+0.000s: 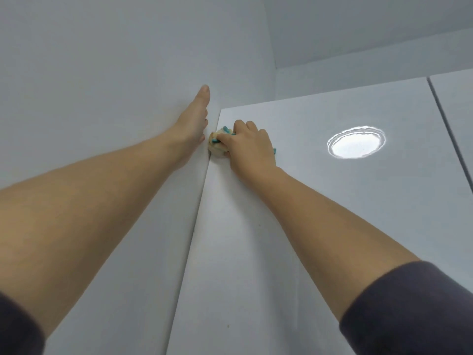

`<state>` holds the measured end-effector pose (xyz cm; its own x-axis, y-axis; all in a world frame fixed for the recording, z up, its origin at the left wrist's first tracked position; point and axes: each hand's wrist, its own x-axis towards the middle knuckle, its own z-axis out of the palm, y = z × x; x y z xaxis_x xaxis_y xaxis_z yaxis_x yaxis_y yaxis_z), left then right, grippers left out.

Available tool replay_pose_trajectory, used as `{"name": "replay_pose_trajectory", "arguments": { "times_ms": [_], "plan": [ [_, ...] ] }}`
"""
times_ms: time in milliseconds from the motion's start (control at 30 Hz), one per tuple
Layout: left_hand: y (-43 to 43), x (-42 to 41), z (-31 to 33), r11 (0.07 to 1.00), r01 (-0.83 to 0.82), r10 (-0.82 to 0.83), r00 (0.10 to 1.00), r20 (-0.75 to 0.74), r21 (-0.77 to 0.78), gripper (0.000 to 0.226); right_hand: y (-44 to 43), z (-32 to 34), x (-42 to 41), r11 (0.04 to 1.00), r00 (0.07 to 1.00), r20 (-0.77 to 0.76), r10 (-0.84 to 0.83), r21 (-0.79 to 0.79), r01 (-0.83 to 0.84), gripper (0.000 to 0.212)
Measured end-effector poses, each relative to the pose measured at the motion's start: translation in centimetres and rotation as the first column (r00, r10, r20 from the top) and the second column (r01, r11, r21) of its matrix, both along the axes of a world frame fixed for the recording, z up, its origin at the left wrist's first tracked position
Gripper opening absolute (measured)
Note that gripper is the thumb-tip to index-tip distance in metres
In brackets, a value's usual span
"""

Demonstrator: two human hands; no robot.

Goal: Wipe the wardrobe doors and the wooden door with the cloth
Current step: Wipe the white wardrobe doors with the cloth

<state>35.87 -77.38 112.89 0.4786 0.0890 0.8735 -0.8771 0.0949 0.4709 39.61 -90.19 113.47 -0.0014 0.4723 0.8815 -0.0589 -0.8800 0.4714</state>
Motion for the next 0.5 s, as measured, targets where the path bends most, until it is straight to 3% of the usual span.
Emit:
{"name": "replay_pose_trajectory", "arguments": {
  "times_ms": [200,333,433,500],
  "plan": [
    [0.3,-0.1,-0.1,1.0,-0.009,0.009,1.0,-0.007,0.024,0.066,0.2,-1.3,0.1,0.993,0.999,-0.031,0.014,-0.116,-0.017,0.049],
    [0.5,-0.1,-0.9,0.991,-0.089,0.09,0.996,-0.001,0.103,0.062,-0.5,-5.1,0.7,0.969,0.998,0.027,0.053,-0.242,-0.045,0.049],
    [0.5,-0.1,-1.6,0.947,-0.249,0.244,0.969,0.05,0.204,0.049,-1.3,-7.7,0.7,0.942,0.998,0.019,0.055,-0.331,-0.045,0.053],
    [0.5,0.0,-2.1,0.847,-0.417,0.406,0.908,0.106,0.329,0.048,-2.1,-9.6,0.4,0.911,0.998,-0.023,0.05,-0.409,-0.055,0.051]
  ]
}}
